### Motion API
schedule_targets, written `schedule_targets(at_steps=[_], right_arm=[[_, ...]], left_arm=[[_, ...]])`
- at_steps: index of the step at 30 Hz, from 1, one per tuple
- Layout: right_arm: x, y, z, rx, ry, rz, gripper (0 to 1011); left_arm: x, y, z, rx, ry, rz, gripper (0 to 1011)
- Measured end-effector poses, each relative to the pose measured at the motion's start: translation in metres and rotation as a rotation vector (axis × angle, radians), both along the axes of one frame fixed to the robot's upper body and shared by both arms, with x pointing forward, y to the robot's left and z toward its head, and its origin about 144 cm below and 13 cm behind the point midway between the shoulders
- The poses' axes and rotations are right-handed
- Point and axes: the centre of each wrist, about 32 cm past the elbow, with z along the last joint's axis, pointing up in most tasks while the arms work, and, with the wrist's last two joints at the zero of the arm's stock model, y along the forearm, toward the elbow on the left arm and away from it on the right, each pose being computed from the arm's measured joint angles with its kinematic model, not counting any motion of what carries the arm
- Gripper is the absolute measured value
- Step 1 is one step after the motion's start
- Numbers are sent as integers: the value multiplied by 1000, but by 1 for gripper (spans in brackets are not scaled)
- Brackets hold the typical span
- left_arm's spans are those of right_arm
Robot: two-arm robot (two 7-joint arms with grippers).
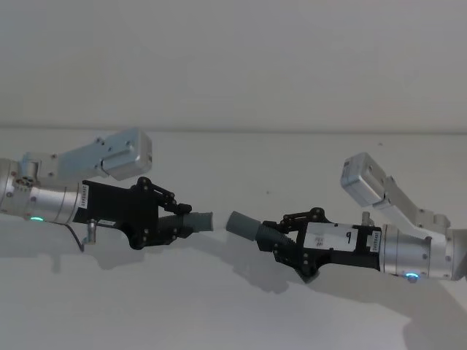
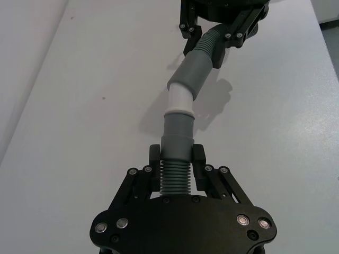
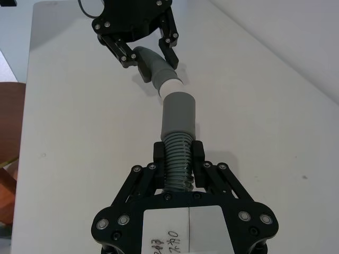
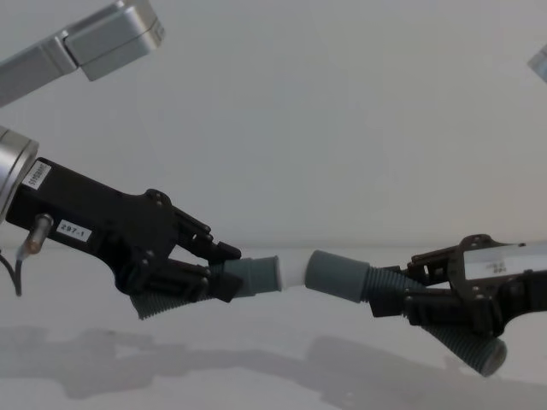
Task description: Use both hands to pick up one end of the pipe from the table, align the ends, and insert them.
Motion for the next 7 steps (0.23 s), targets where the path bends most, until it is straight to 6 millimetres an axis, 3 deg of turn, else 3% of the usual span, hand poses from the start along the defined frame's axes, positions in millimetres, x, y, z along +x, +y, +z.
schedule_targets(at_steps=[7], right_arm=[[0,0,0,-1,1,5,284]], left_arm=[[0,0,0,1,-1,1,342]])
